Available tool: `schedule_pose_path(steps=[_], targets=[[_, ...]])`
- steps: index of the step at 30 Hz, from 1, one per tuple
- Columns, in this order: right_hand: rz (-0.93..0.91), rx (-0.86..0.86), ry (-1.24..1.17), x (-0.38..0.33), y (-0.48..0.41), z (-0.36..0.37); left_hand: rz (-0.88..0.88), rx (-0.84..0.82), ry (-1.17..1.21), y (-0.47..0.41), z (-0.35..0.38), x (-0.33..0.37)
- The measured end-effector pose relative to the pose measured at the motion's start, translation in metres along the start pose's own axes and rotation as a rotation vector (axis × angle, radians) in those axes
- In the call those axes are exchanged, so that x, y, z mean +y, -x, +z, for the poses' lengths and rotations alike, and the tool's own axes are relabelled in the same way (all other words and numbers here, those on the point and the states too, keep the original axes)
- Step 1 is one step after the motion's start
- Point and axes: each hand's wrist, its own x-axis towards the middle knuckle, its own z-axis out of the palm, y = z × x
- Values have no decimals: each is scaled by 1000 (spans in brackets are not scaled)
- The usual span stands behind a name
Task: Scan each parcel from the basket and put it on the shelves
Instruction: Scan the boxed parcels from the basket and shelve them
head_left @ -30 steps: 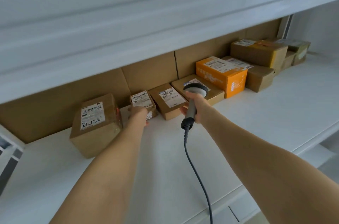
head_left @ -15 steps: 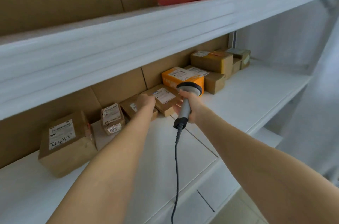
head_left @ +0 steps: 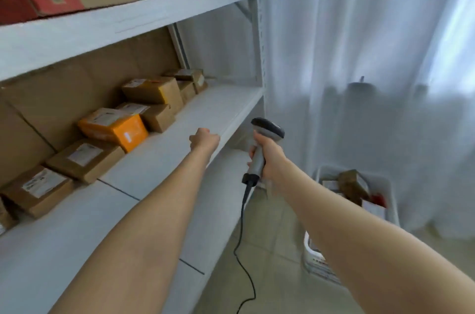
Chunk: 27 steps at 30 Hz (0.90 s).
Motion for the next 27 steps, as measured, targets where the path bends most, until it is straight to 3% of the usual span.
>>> schedule_pose_path(steps=[5, 11, 18, 27], targets=[[58, 114, -176, -45, 17, -124, 91, -137, -59, 59, 110, 61], [-26, 191, -465, -77, 19, -249, 178, -317, -125, 119, 228, 109], [-71, 372, -442, -109, -7, -361, 240, -507, -196, 143, 347, 143], [44, 504, -367, -143, -113, -464, 147, -647, -238, 94, 505, 156]])
